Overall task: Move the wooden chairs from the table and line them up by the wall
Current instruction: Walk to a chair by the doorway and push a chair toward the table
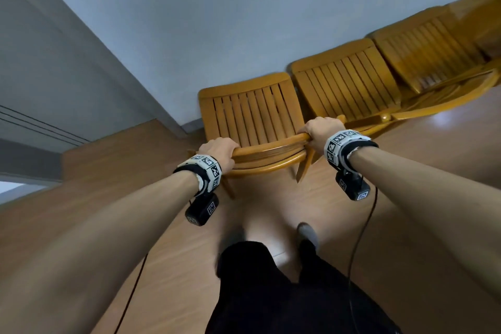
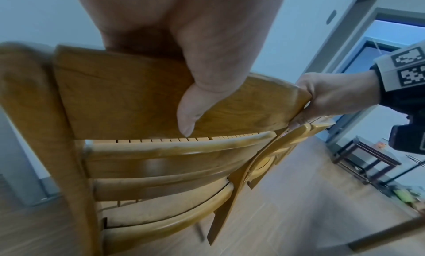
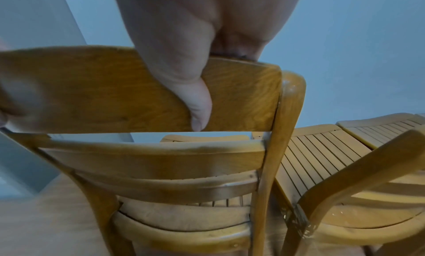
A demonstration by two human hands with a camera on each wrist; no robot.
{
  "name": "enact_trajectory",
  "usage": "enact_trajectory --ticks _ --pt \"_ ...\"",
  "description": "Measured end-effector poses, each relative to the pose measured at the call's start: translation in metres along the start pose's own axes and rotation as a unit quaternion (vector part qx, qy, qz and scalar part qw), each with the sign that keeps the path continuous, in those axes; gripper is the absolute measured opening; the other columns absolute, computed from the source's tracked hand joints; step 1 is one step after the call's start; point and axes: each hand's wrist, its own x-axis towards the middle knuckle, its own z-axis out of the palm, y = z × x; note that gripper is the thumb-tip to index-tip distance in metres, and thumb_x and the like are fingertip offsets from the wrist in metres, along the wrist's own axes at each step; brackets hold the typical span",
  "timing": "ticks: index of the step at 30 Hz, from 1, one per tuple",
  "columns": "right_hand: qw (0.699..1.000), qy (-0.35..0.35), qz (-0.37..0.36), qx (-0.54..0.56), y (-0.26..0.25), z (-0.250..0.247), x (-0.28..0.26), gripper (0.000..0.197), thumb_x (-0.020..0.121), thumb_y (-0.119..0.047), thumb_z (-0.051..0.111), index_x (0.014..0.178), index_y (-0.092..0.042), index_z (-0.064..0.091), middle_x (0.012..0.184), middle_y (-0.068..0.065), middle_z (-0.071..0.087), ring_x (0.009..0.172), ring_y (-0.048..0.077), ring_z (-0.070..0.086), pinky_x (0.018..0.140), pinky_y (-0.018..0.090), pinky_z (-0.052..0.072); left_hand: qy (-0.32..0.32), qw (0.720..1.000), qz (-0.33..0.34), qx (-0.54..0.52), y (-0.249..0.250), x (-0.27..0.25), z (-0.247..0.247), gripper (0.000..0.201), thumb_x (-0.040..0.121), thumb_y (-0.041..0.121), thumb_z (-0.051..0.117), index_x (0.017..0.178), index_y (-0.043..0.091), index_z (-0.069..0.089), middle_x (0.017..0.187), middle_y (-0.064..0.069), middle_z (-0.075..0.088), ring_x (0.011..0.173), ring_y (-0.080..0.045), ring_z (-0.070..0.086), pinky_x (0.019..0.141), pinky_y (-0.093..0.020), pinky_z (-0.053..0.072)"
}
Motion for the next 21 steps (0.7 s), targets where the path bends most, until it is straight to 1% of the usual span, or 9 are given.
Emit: enact_trajectory --ticks 2,6,8,10,12,14,17,19,21 --pt "1.0 0.006 -0.016 -0.005 0.018 0.01 0.004 0.01 0.089 -0.024 0.065 0.09 -0.034 0.068 0.074 -0.01 0.063 0.071 0.014 0.062 0.064 0.032 0.053 0.0 1.0 -0.014 -0.011 0.017 0.006 0.013 0.025 0.086 0.013 0.059 0.099 0.031 0.069 0.091 0.003 0.065 0.083 -0.024 0.06 0.068 -0.034 0.045" --pt "0.998 -0.003 -0.056 -0.009 0.037 0.027 0.007 0.013 0.095 -0.024 0.059 0.089 -0.032 0.066 0.072 -0.008 0.064 0.067 0.012 0.063 0.065 0.033 0.056 0.017 0.998 -0.047 -0.04 0.037 0.016 0.042 0.031 0.086 0.013 0.059 0.104 0.035 0.071 0.092 0.005 0.067 0.087 -0.024 0.064 0.073 -0.036 0.053" --pt "0.997 0.005 -0.075 -0.013 0.042 0.037 0.006 0.015 0.096 -0.023 0.057 0.091 -0.034 0.066 0.072 -0.008 0.063 0.066 0.012 0.062 0.062 0.031 0.054 0.026 0.997 -0.055 -0.046 0.043 0.016 0.055 0.035 0.087 0.012 0.059 0.11 0.037 0.07 0.094 0.005 0.068 0.089 -0.025 0.064 0.074 -0.037 0.055" --pt "0.996 0.017 -0.087 -0.016 0.048 0.046 0.004 0.017 0.097 -0.023 0.056 0.091 -0.035 0.066 0.072 -0.008 0.061 0.066 0.012 0.061 0.057 0.03 0.048 0.035 0.997 -0.057 -0.044 0.048 0.018 0.067 0.039 0.088 0.012 0.059 0.114 0.04 0.068 0.095 0.004 0.067 0.09 -0.025 0.064 0.071 -0.035 0.053" --pt "0.995 0.017 -0.095 -0.022 0.054 0.058 0.0 0.017 0.097 -0.023 0.054 0.092 -0.035 0.065 0.072 -0.008 0.06 0.065 0.013 0.06 0.055 0.03 0.046 0.034 0.997 -0.06 -0.043 0.056 0.016 0.08 0.038 0.089 0.012 0.059 0.115 0.039 0.067 0.096 0.004 0.067 0.089 -0.024 0.063 0.069 -0.033 0.048" --pt "0.994 0.015 -0.098 -0.034 0.06 0.071 -0.005 0.015 0.096 -0.023 0.056 0.094 -0.034 0.064 0.074 -0.008 0.061 0.068 0.016 0.061 0.057 0.033 0.05 0.031 0.997 -0.058 -0.033 0.065 0.012 0.094 0.036 0.089 0.013 0.059 0.114 0.039 0.066 0.099 0.003 0.068 0.09 -0.024 0.063 0.068 -0.032 0.044" --pt "0.993 0.034 -0.106 -0.028 0.067 0.089 -0.013 0.014 0.093 -0.021 0.06 0.095 -0.034 0.065 0.08 -0.008 0.064 0.075 0.018 0.063 0.066 0.036 0.054 0.046 0.997 -0.06 -0.017 0.074 0.007 0.109 0.037 0.09 0.017 0.057 0.12 0.038 0.064 0.106 0.003 0.068 0.099 -0.025 0.063 0.071 -0.032 0.04" --pt "0.992 0.041 -0.114 -0.02 0.067 0.09 -0.015 0.014 0.094 -0.02 0.059 0.095 -0.034 0.064 0.083 -0.007 0.066 0.077 0.018 0.063 0.069 0.035 0.054 0.045 0.997 -0.061 -0.021 0.076 0.006 0.111 0.038 0.09 0.017 0.058 0.122 0.036 0.064 0.109 0.002 0.069 0.102 -0.026 0.063 0.075 -0.033 0.042" --pt "0.993 0.03 -0.115 -0.006 0.066 0.088 -0.017 0.019 0.095 -0.017 0.058 0.102 -0.033 0.065 0.089 -0.006 0.067 0.084 0.02 0.064 0.073 0.036 0.055 0.036 0.997 -0.058 -0.032 0.074 0.003 0.109 0.04 0.09 0.016 0.061 0.125 0.035 0.063 0.115 0.001 0.068 0.105 -0.026 0.062 0.083 -0.035 0.045"
